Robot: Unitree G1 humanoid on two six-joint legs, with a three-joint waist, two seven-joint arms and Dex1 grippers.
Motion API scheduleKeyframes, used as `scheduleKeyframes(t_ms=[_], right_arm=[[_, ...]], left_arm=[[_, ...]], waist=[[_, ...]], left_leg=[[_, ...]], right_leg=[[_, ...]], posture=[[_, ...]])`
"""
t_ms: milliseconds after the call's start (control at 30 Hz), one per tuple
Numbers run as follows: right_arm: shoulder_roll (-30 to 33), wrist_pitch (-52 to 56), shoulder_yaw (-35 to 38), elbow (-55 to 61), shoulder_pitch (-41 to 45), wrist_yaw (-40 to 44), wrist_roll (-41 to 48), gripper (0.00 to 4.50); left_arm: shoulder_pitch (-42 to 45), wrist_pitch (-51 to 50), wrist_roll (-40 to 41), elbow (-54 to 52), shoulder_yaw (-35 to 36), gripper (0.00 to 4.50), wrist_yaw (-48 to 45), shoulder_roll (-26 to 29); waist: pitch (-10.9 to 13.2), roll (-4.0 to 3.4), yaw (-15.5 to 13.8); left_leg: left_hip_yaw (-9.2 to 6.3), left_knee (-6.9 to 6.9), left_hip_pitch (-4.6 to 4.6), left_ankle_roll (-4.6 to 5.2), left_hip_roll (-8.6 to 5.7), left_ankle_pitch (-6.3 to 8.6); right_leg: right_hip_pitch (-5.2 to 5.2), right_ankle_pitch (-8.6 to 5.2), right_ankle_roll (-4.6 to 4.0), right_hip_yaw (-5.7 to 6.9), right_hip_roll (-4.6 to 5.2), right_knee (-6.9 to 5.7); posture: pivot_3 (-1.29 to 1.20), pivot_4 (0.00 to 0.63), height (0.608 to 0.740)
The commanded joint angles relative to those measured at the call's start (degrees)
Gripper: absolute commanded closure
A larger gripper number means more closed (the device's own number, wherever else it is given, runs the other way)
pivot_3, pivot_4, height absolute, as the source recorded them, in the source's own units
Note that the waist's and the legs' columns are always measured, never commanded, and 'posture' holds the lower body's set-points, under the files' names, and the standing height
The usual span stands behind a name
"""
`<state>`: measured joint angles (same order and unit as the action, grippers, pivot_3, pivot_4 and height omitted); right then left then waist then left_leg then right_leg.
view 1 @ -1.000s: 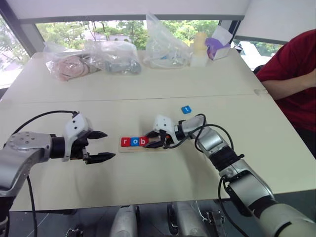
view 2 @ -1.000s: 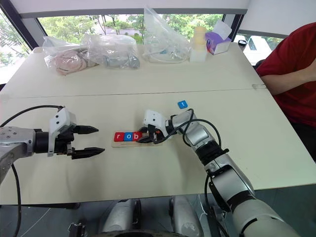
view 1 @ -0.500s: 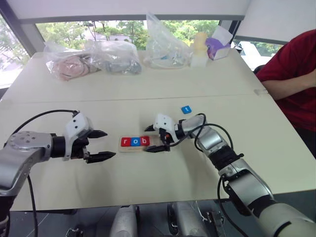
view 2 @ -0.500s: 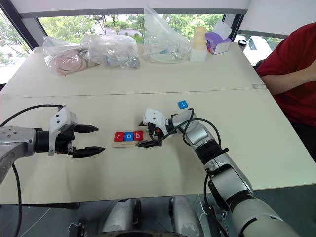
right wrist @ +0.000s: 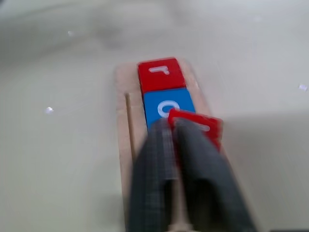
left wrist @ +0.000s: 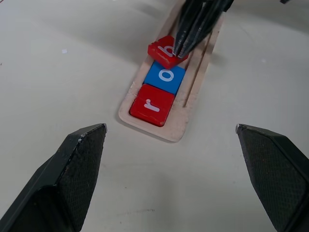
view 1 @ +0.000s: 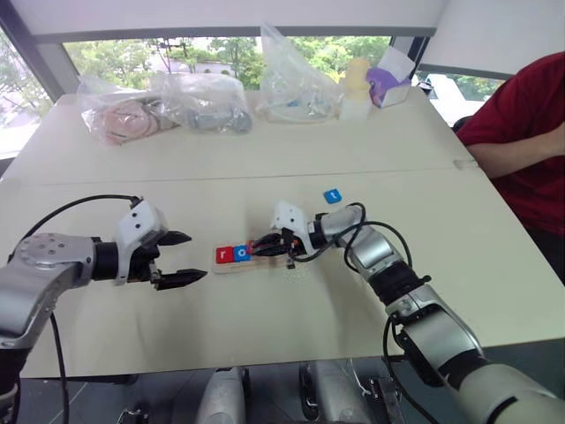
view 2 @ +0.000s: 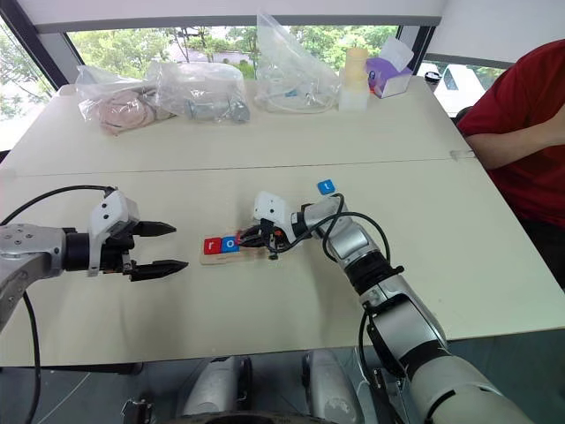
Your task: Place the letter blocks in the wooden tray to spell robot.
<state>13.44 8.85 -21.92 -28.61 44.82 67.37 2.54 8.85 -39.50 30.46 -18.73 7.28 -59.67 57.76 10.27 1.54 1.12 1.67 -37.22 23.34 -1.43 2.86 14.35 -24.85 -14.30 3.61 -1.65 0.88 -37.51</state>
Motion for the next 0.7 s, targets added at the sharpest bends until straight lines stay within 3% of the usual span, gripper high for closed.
scheduleKeyframes(t_ms=[33,333,433,633,700], right_arm=[[0.44,0.52,0.39,2.14,-0.11,0.77,0.34,4.42],[1.73,4.55,1.98,7.81,-0.91,1.8,2.46,4.42],[2.45,6.84,2.41,9.93,-1.25,3.43,4.15,3.54],[2.15,6.58,2.37,8.6,-0.91,-0.07,3.05,0.41],[1.34,6.63,2.17,6.74,-0.51,-1.81,2.42,0.41]], left_arm=[[0.59,0.53,-0.25,-0.35,0.39,0.0,0.06,-0.03],[0.53,0.52,-0.24,-0.47,0.53,0.0,0.18,-0.24],[0.58,0.71,-0.38,-0.09,0.66,0.0,-0.06,-0.03],[0.6,0.92,-0.64,0.12,0.59,0.0,-0.19,-0.01],[0.84,0.9,-0.75,0.18,0.43,0.0,-0.19,-0.15]], waist=[[0.0,0.0,-0.01],[0.0,0.0,0.04],[0.0,0.0,-0.04],[0.0,0.0,-0.03],[0.0,0.0,0.02]], left_leg=[[0.0,0.0,0.0,0.0,0.0,0.0],[0.0,0.0,0.01,0.0,0.0,0.0],[0.0,0.0,0.01,0.0,0.0,0.0],[0.0,0.0,0.01,0.0,0.0,0.0],[0.01,0.0,0.01,0.0,0.0,0.0]], right_leg=[[0.0,0.0,0.0,0.0,0.0,0.0],[-0.01,0.0,0.0,0.0,0.0,0.0],[-0.01,0.0,0.0,0.0,0.0,0.0],[-0.01,0.0,0.0,0.0,0.0,0.0],[-0.01,0.0,-0.01,0.0,0.0,0.0]], posture=[[0.0,0.15,0.738],[0.0,0.15,0.738],[0.0,0.15,0.738],[0.0,0.15,0.738],[0.0,0.15,0.738]])
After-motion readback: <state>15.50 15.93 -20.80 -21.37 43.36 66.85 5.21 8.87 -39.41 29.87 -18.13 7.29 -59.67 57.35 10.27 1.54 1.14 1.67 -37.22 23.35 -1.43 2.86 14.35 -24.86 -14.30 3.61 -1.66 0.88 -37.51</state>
